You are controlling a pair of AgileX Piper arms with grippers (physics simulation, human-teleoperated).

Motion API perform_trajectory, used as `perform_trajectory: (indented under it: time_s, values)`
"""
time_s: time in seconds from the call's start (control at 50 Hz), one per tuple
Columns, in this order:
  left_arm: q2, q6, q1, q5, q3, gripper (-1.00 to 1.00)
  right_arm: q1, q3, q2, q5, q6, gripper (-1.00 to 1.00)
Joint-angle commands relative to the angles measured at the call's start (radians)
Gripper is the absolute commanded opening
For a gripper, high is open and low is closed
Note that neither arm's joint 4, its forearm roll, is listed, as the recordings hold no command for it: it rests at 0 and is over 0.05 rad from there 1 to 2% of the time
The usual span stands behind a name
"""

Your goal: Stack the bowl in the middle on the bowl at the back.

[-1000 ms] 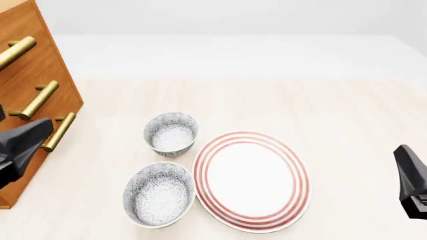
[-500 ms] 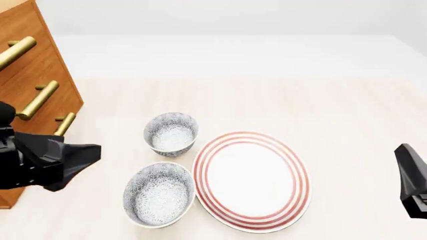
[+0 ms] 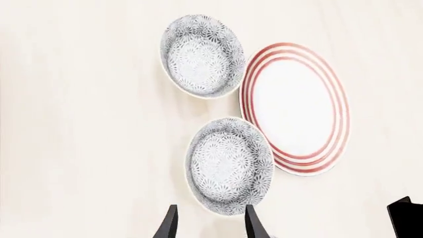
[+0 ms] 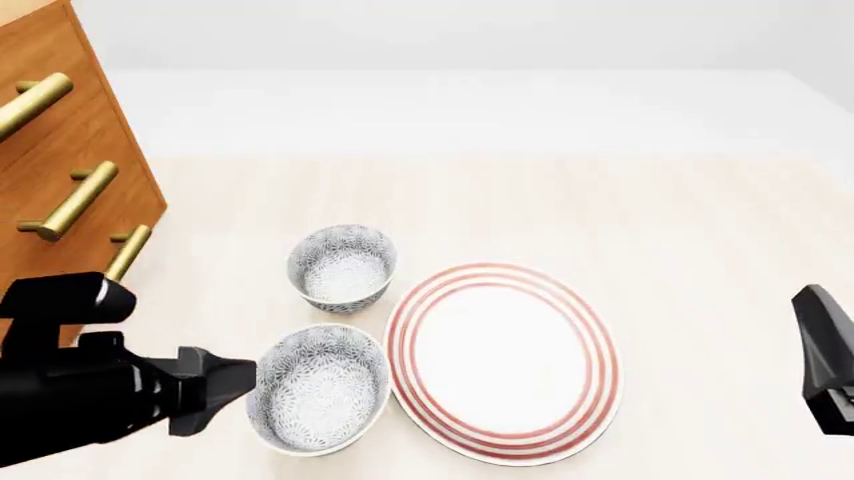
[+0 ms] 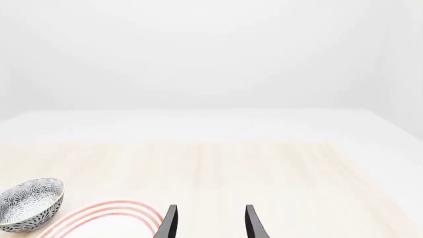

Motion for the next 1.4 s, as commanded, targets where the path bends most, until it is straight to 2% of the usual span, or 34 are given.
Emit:
perform_trajectory:
  time_s: [0.02, 0.88, 1.4]
  values:
    - [0.058, -0.074, -0.015, -0.118, 0.088, 1.00, 0.000, 0.000, 0.000, -0.003, 0.001, 1.00]
    - [0.249, -0.223, -0.033, -0.448, 0.211, 1.00, 0.005, -0.001, 0.000, -0.002, -0.002, 1.00]
    - [0.517, -0.284, -0.039, -0.751, 0.252, 1.00, 0.009, 0.000, 0.000, -0.002, 0.003, 1.00]
